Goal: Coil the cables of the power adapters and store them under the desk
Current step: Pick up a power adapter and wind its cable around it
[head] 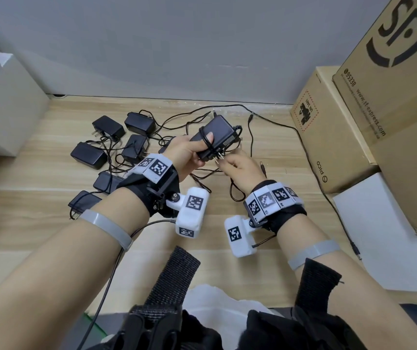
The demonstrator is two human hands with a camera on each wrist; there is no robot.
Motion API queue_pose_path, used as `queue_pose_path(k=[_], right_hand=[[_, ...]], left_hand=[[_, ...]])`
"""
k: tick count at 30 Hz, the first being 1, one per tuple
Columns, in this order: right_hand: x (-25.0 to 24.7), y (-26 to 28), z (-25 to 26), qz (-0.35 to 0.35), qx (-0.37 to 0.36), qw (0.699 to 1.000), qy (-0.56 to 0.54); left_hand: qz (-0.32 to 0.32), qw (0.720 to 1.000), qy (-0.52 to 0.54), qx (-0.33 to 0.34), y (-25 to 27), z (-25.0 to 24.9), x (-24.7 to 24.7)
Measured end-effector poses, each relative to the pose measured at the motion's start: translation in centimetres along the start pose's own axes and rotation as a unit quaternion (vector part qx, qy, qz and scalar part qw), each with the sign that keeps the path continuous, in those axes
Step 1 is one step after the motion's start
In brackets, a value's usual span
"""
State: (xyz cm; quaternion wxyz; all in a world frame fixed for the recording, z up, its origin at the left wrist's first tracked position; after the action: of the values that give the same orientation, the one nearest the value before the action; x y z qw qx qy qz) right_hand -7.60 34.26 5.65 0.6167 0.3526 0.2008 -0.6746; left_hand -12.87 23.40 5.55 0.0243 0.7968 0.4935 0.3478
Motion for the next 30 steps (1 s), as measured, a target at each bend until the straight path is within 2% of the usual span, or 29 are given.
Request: queue_pose_path(k=[2, 9, 19, 23, 27, 30], right_hand=[[0.5, 0.1, 0.4, 0.027, -0.011, 1.000, 0.008], [2.0, 0.0, -0.1, 0.076, 0.017, 0.996, 0.037], [1.3, 1.5, 0.9, 0.150, -0.019, 0.988, 0.041], [1.2, 1.6, 1.3, 0.148, -0.039, 0.988, 0.027], [1.0, 2.2, 2.6, 0.165, -0.034, 0.986, -0.003], [0.0, 2.6, 3.5, 0.157, -0.007, 0.983, -0.091]], left_hand=[[-0.020, 0.999, -0.040, 0.008, -0.1, -0.1, -0.4], [-0.071, 0.989, -0.125, 0.019, -0.2, -0.1, -1.6], [-0.075, 0.976, -0.201, 0.027, 0.1, -0.1, -1.8], [-0.075, 0.971, -0.222, 0.037, 0.2, -0.2, -1.8], [-0.082, 0.939, -0.325, 0.075, -0.1, -0.5, -2.1], [-0.072, 0.908, -0.400, 0.104, 0.0, -0.7, -1.8]])
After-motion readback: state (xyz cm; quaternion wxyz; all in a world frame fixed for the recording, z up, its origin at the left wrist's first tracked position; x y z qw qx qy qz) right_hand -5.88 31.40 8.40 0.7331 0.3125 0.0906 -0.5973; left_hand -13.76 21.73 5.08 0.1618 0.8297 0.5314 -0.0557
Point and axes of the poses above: each hand's wrist, its own y-axis away from the middle knuckle, its own x-axis out of the palm, z = x × y, the point moved 8 cm from there along -y, towards the middle knuckle, and after that the axes turned 11 degrees about y, right-handed, at the moved point
